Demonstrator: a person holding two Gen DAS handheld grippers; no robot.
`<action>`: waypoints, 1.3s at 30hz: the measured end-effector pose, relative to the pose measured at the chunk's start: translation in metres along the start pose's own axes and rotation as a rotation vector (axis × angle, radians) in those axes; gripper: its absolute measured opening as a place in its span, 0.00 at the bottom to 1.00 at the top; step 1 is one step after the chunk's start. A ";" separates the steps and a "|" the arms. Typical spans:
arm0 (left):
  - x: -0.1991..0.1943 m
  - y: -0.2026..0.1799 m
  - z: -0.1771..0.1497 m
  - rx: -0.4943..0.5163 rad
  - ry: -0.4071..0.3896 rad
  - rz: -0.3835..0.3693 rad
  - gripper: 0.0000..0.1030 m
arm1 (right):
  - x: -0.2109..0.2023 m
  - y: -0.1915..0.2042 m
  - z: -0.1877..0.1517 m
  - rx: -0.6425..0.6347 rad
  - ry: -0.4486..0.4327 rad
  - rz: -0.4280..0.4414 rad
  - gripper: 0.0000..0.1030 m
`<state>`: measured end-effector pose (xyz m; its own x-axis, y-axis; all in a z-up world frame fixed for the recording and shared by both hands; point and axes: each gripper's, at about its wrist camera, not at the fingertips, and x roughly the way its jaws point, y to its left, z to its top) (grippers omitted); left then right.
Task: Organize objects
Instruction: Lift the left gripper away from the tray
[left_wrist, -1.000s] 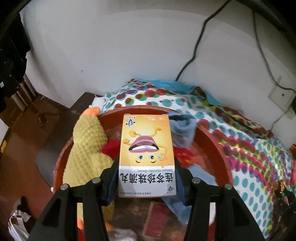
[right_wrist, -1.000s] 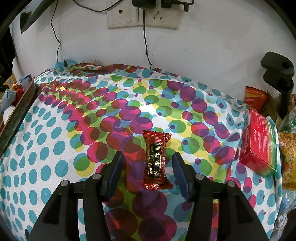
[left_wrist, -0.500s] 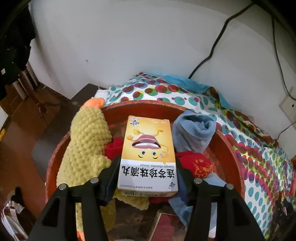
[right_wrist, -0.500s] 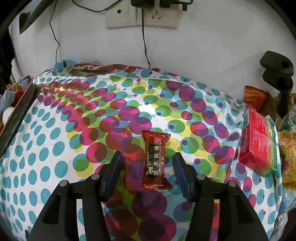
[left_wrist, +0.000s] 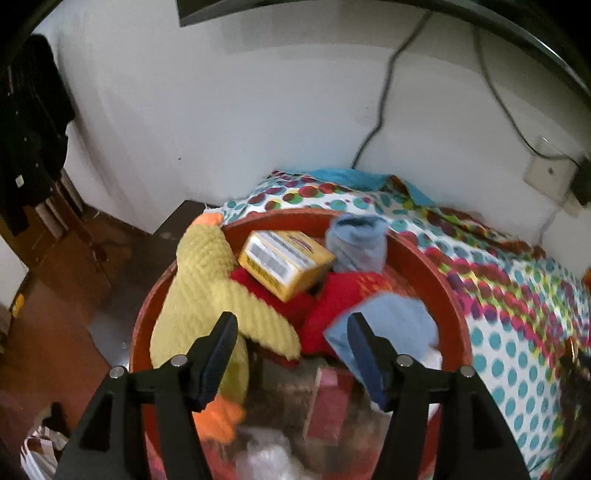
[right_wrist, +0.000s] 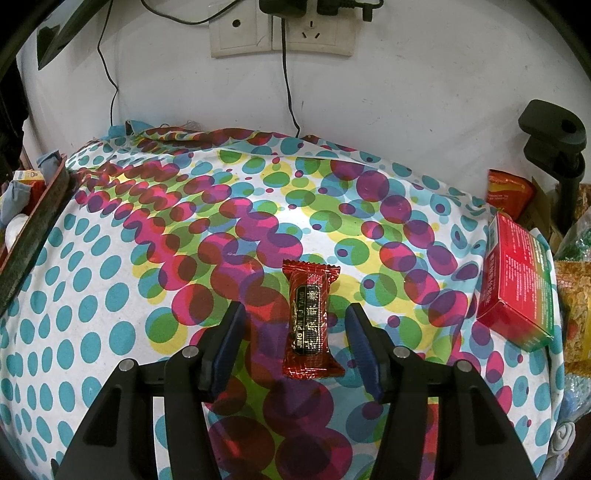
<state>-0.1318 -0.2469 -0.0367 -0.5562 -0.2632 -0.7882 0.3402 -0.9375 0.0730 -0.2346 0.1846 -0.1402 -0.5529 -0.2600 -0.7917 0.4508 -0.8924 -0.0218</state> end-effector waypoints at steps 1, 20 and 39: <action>-0.004 -0.002 -0.004 0.004 -0.003 -0.009 0.62 | 0.000 0.000 0.000 0.002 0.000 0.001 0.52; -0.034 -0.058 -0.083 0.096 0.032 -0.129 0.62 | -0.002 -0.003 -0.001 0.033 -0.012 -0.032 0.20; -0.051 -0.057 -0.113 0.147 0.061 -0.153 0.62 | -0.005 0.003 0.004 0.007 -0.011 -0.078 0.20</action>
<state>-0.0370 -0.1538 -0.0699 -0.5443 -0.1054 -0.8322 0.1386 -0.9897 0.0348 -0.2326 0.1815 -0.1339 -0.5938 -0.1936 -0.7810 0.4014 -0.9125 -0.0789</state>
